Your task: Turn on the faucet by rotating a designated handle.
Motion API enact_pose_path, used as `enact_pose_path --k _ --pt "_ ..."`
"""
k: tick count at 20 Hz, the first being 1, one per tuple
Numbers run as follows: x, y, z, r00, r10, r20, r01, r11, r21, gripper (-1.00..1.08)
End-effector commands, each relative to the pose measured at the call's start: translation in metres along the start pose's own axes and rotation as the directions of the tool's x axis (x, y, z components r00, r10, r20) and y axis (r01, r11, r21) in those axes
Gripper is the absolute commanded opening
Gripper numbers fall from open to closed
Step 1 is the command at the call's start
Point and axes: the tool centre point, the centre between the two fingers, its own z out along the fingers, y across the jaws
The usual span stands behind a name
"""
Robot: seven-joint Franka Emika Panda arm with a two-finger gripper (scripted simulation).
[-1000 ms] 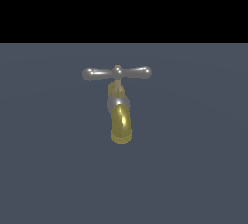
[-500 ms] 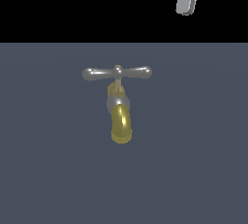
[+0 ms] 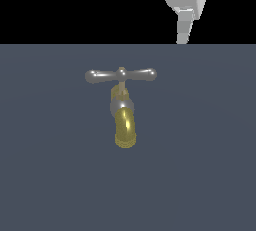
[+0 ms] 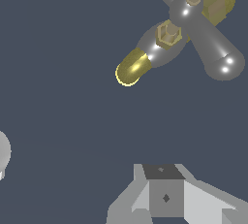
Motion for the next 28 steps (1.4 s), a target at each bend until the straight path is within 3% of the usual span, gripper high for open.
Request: enact_pose_path --k 1,11,28 --pt "0.003 0.008 0.010 0.998 -0.058 0.001 0.058 0.998 -0.001 -1.00" --pt "0.020 0.037 0.048 0.963 -0.269 0.003 0.269 0.963 -0.002 -1.00" --pt "0.054 0.067 0.097 0.852 -0.523 0.000 0.523 0.852 -0.001 -1.00"
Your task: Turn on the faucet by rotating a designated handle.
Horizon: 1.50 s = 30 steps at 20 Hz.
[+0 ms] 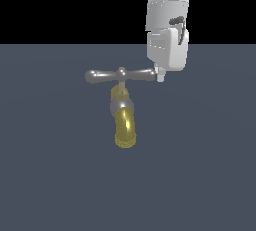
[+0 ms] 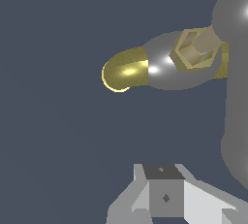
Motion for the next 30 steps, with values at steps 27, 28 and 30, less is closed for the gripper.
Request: enact_pose_path --k 27,28,30 --pt "0.001 0.049 0.009 0.998 -0.056 -0.002 0.056 0.998 0.000 -1.00" --pt "0.001 0.052 0.009 0.998 -0.056 -0.002 0.056 0.998 0.000 -1.00" --pt "0.001 0.058 0.009 0.998 -0.056 -0.002 0.056 0.998 0.000 -1.00"
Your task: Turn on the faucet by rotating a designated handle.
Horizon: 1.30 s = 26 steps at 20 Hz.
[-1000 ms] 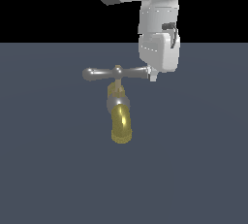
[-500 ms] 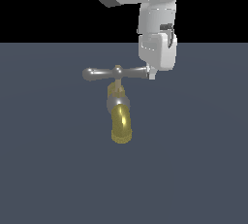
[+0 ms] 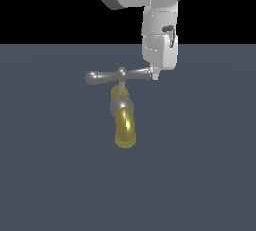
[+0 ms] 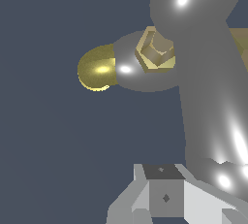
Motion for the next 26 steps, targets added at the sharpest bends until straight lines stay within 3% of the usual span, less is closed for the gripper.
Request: enact_pose_path --k 1,11,13,26 --pt "-0.002 0.011 0.000 1.000 0.000 0.005 0.000 1.000 -0.007 -1.00" --pt "-0.006 0.040 -0.001 1.000 -0.001 0.005 0.001 1.000 -0.007 -1.00" --pt "-0.015 0.031 0.002 1.000 0.015 0.006 -0.015 1.000 0.002 -1.00" --pt "0.020 0.077 0.000 1.000 0.006 0.005 -0.006 1.000 -0.003 -1.00"
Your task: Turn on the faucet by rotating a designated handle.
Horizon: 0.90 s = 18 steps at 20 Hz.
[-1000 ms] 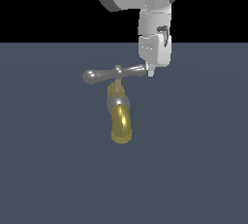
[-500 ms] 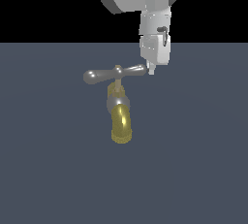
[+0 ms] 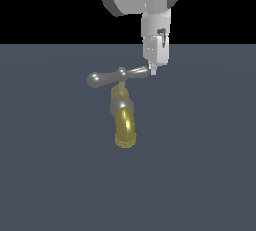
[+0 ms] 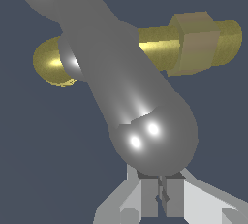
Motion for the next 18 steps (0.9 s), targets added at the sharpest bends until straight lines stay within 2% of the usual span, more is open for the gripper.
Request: enact_pose_path --k 1,12,13,18 --pt "0.035 0.015 -0.002 0.999 -0.043 -0.012 0.043 0.999 -0.006 -1.00" --pt "0.060 0.044 -0.003 0.999 -0.049 -0.012 0.049 0.999 -0.010 -1.00" --pt "0.021 0.035 0.000 1.000 0.001 0.006 -0.001 1.000 -0.001 -1.00" --pt "0.066 0.041 -0.001 1.000 -0.017 -0.001 0.017 1.000 -0.004 -1.00"
